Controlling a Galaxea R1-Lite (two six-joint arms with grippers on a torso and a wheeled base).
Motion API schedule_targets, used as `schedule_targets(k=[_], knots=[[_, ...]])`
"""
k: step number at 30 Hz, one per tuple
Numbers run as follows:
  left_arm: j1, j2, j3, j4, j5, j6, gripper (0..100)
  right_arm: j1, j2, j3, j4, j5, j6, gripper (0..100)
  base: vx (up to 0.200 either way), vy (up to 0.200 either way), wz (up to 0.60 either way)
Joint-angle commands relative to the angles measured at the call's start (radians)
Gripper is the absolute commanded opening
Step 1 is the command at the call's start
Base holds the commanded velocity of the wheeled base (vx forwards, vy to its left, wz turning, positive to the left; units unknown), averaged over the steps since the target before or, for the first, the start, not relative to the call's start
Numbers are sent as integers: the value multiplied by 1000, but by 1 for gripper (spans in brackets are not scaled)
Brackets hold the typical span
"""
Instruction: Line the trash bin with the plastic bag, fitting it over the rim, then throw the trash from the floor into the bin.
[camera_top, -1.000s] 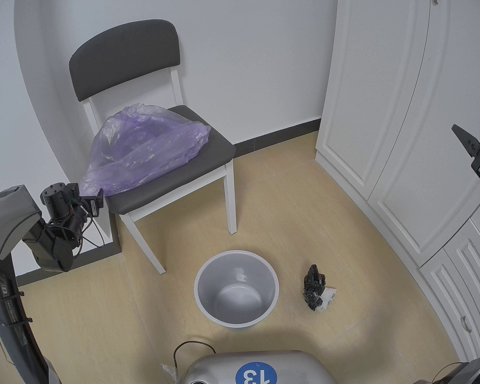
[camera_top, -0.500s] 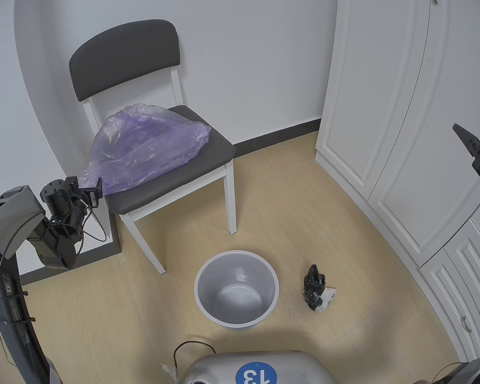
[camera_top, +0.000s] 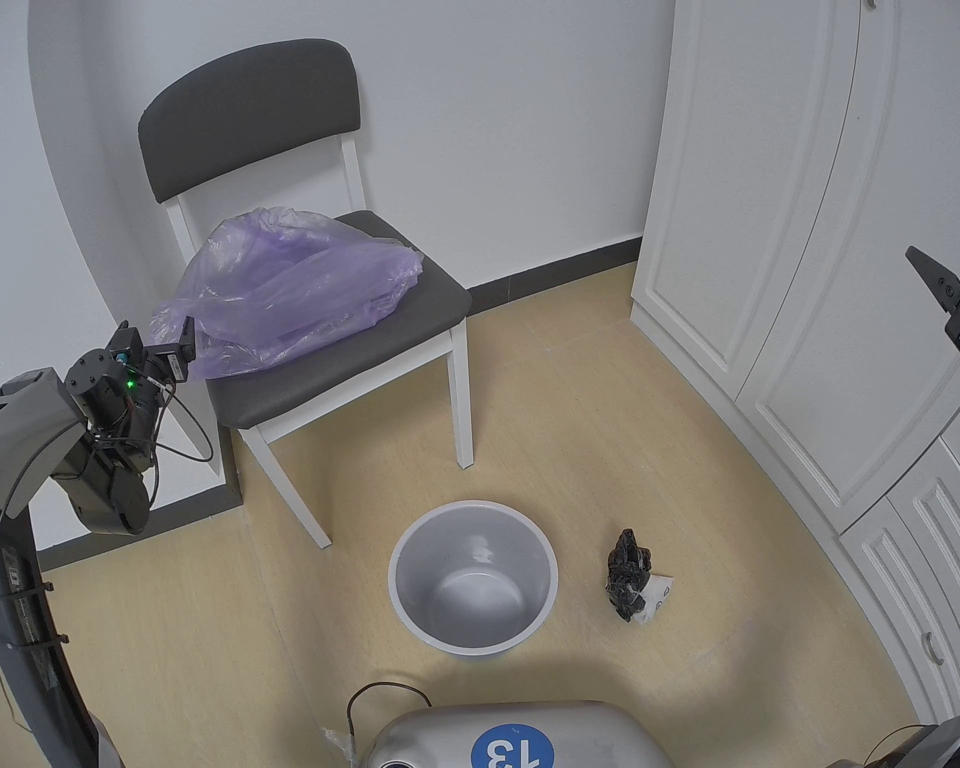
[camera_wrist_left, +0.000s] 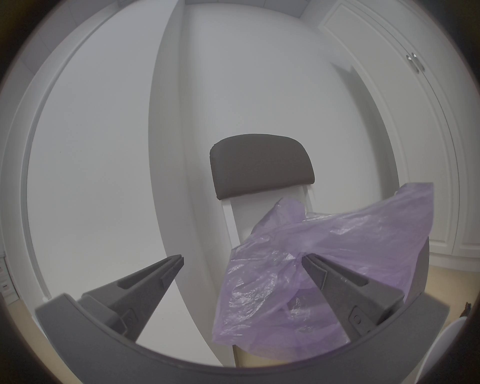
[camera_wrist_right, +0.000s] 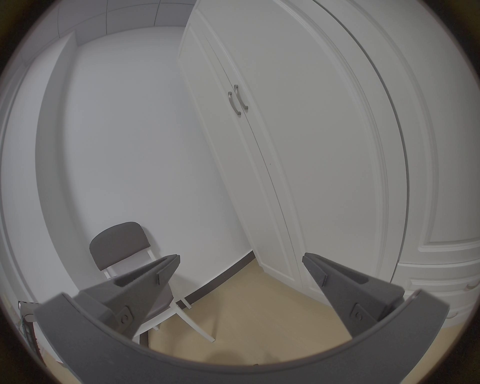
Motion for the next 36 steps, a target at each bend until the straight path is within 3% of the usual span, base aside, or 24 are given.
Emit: schedule_targets(k=[1,7,12,13,15,26,36], knots=[[-3,-38,35,-9,-16,0,100,0,0,0,-1,0,0,100,0,0,0],[10,-50,78,-4,-23,7,100,0,0,0,-1,0,0,100,0,0,0],[50,-63,196,7,-69,36,100,0,-2,0,-1,0,0,100,0,0,0],[91,-52,276,8,-146,87,100,2,-3,0,1,0,0,100,0,0,0],[114,-23,311,2,-183,125,100,3,-5,2,1,3,0,100,0,0,0],[165,92,321,-4,-243,210,100,2,-8,5,1,21,0,100,0,0,0],[180,28,338,-2,-264,196,100,2,-6,3,1,23,0,100,0,0,0]])
